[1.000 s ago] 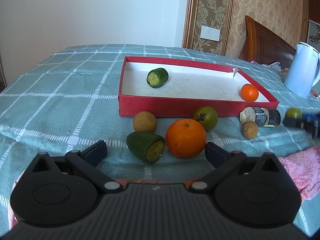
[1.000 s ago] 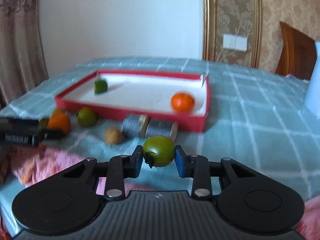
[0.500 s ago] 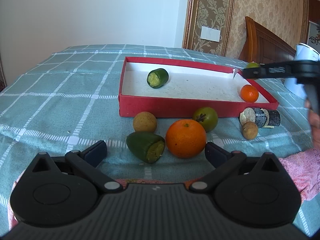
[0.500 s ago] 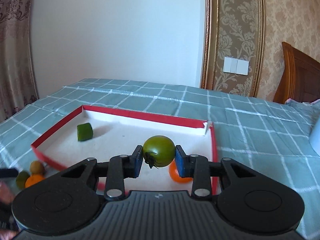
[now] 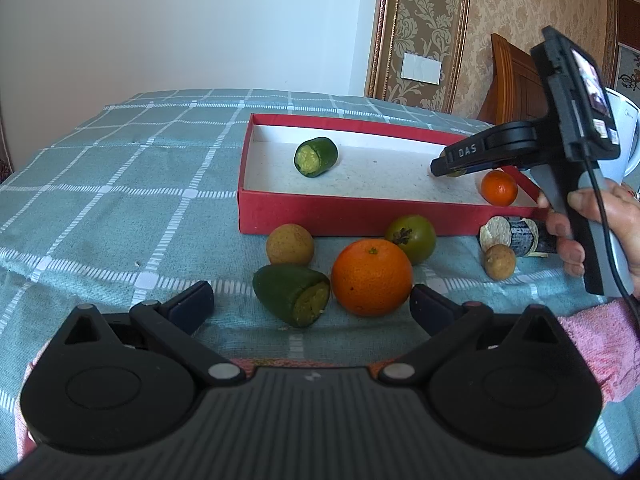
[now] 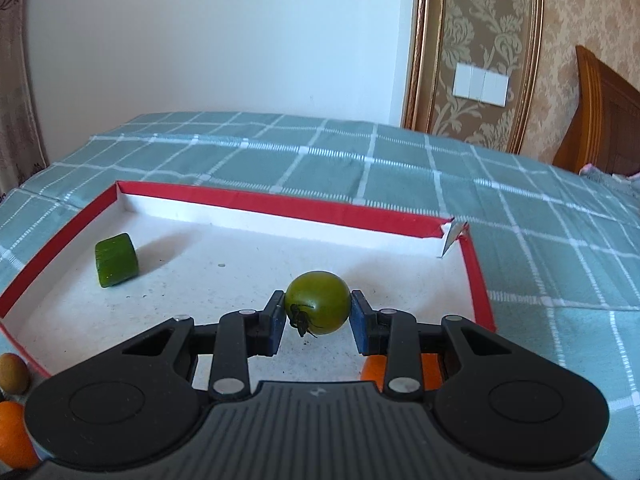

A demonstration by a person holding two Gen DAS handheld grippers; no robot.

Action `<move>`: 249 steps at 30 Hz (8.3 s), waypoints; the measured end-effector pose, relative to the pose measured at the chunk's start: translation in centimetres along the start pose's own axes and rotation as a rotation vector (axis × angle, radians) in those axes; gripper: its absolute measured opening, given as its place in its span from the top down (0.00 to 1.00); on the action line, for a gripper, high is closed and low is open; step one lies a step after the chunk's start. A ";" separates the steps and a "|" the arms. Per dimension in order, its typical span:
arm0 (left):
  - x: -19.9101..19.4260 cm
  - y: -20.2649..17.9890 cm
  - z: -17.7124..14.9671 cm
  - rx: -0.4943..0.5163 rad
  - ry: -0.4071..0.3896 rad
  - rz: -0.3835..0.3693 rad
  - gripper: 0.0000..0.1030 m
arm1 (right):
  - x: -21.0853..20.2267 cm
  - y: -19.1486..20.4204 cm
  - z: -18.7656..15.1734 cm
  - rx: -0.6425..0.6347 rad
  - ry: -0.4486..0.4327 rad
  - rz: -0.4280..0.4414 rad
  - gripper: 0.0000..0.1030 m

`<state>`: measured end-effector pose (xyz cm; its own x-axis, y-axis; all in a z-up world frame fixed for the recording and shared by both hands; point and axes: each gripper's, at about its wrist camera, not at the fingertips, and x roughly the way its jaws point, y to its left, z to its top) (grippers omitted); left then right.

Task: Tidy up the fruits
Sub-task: 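Lift the green tomato into the red tray and open the right gripper, then withdraw the open right gripper from the tray, then close the left gripper on the cut cucumber piece beside the orange, then carry the cucumber piece into the red tray and open the left gripper, then move the right gripper to the wooden log pieces beside the tray, then close the right gripper on the dark wooden log piece and lift it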

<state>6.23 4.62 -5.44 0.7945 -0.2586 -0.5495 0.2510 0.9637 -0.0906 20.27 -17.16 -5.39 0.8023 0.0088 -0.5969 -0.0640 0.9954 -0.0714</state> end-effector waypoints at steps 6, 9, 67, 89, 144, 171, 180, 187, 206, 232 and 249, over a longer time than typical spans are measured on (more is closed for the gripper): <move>0.0 0.0 0.0 -0.001 0.000 0.000 0.00 | 0.7 0.2 -0.1 -0.011 0.026 -0.008 0.68; 0.0 0.0 0.0 -0.001 0.000 -0.001 0.00 | 0.7 0.3 -0.1 -0.021 0.027 -0.014 0.68; 0.1 0.3 0.8 0.329 0.051 -0.158 0.12 | -8.7 -2.4 -5.5 -0.017 -0.179 -0.049 0.18; 0.5 2.2 1.5 0.283 0.070 -0.222 0.26 | -8.0 -2.3 -5.5 -0.025 -0.140 -0.074 0.18; 8.8 -2.0 9.2 -0.032 0.096 0.104 0.65 | -11.6 -7.1 -7.0 -0.029 -0.230 0.077 0.18; -1.9 -2.6 4.3 -0.043 -0.130 0.093 0.29 | -12.0 -7.4 -7.3 -0.012 -0.252 0.054 0.18; -3.9 -3.3 -0.3 0.026 -0.086 -0.046 0.23 | -14.3 -10.0 -9.1 0.024 -0.236 0.032 0.17; -2.0 -3.3 -1.1 0.037 -0.048 -0.032 0.18 | -14.0 -10.6 -10.5 0.047 -0.171 0.026 0.17; -1.5 -2.2 -1.5 -0.016 -0.024 -0.076 0.03 | -10.7 -6.3 -9.0 -0.103 -0.059 0.124 0.17; -1.3 -2.4 -1.4 -0.003 -0.014 -0.081 0.00 | -9.2 -5.0 -8.3 -0.136 -0.044 0.099 0.24; -1.2 -2.7 -1.5 0.024 -0.006 -0.063 0.00 | -9.8 -5.2 -8.9 -0.106 -0.033 0.152 0.55</move>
<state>3.81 2.37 -5.77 0.7800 -0.3196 -0.5380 0.3143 0.9435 -0.1047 7.50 -23.30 -6.26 0.7978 0.1631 -0.5805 -0.2469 0.9667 -0.0677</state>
